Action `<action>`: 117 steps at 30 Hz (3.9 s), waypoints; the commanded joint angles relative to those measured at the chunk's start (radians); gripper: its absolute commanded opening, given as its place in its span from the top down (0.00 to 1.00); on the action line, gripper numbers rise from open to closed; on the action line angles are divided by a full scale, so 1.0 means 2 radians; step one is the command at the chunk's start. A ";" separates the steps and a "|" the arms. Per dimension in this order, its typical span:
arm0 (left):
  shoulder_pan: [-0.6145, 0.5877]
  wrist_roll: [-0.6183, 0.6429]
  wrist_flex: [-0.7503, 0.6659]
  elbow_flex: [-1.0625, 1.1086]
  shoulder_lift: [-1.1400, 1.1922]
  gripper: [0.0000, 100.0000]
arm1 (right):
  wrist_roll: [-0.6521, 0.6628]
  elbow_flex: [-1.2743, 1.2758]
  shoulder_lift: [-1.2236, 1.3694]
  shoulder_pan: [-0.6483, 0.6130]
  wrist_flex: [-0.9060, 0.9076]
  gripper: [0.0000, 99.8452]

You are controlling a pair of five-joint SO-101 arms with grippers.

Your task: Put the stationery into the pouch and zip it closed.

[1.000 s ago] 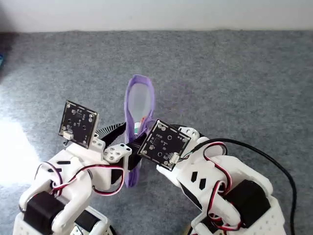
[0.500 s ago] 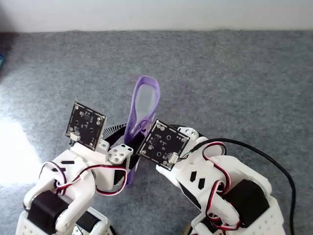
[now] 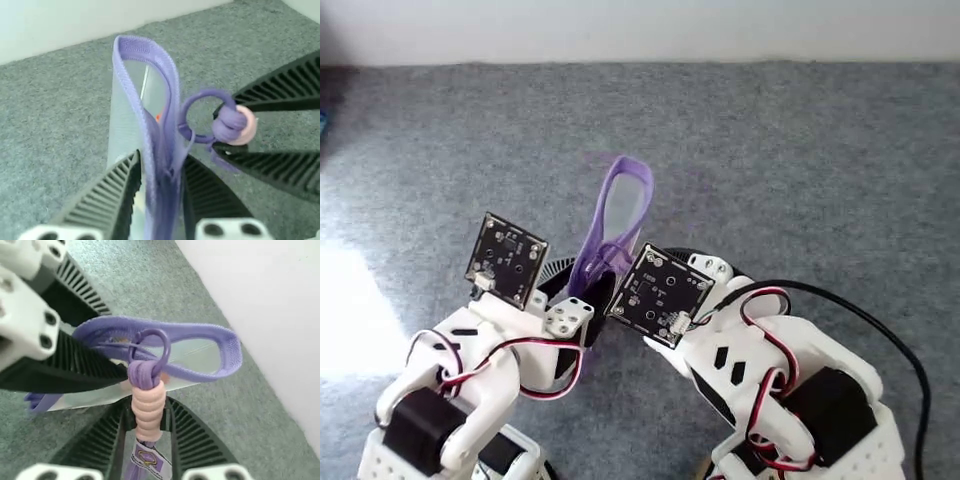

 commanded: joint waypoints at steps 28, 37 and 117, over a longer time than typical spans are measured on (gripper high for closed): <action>-0.001 0.071 0.067 -0.053 -0.033 0.99 | 0.007 0.004 0.122 0.227 -0.211 0.99; -0.001 0.071 0.070 0.005 -0.108 0.99 | 0.015 -0.014 0.126 0.232 -0.217 0.99; -0.294 0.110 0.006 0.065 -0.049 0.70 | -0.043 -0.111 0.346 0.526 0.090 0.99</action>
